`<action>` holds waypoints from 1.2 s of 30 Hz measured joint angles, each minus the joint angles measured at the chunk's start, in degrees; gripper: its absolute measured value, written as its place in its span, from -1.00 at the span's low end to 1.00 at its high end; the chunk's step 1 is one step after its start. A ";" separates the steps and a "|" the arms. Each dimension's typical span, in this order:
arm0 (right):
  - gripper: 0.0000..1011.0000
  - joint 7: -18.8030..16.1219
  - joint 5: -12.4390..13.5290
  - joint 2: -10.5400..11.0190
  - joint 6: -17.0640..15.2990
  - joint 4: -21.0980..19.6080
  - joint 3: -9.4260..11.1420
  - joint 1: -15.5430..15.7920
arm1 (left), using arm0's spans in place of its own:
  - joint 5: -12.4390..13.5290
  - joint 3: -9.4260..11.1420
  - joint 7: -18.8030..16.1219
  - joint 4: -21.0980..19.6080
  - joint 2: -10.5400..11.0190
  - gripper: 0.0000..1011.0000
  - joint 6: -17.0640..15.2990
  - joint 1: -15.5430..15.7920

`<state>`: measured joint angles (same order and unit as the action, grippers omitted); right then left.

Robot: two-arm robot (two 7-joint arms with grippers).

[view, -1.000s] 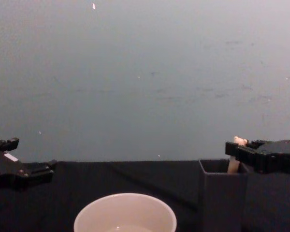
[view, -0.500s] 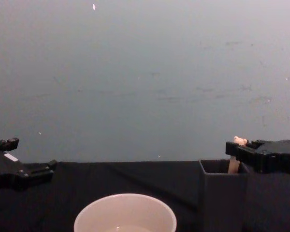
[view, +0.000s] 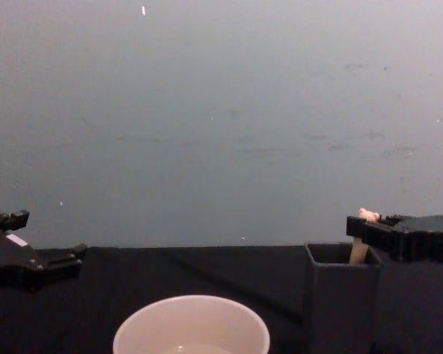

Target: Pick up the stirring spoon with one hand, stir inside the cup, then place it back in its original position.

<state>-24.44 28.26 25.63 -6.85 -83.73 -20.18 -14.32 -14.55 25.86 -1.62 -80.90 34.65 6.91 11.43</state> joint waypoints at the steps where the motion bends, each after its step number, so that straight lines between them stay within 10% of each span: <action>1: -0.57 0.01 0.60 -0.04 -0.88 -0.12 0.15 -0.07 | 0.00 0.00 0.00 0.00 0.00 0.98 0.00 0.00; 36: -0.57 0.77 9.20 2.39 -5.08 -3.41 0.07 -0.42 | 0.00 0.00 0.00 0.00 0.00 0.98 0.00 0.00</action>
<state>-23.67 37.45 28.02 -11.93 -87.14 -20.10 -14.74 -14.55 25.86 -1.62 -80.90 34.65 6.91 11.43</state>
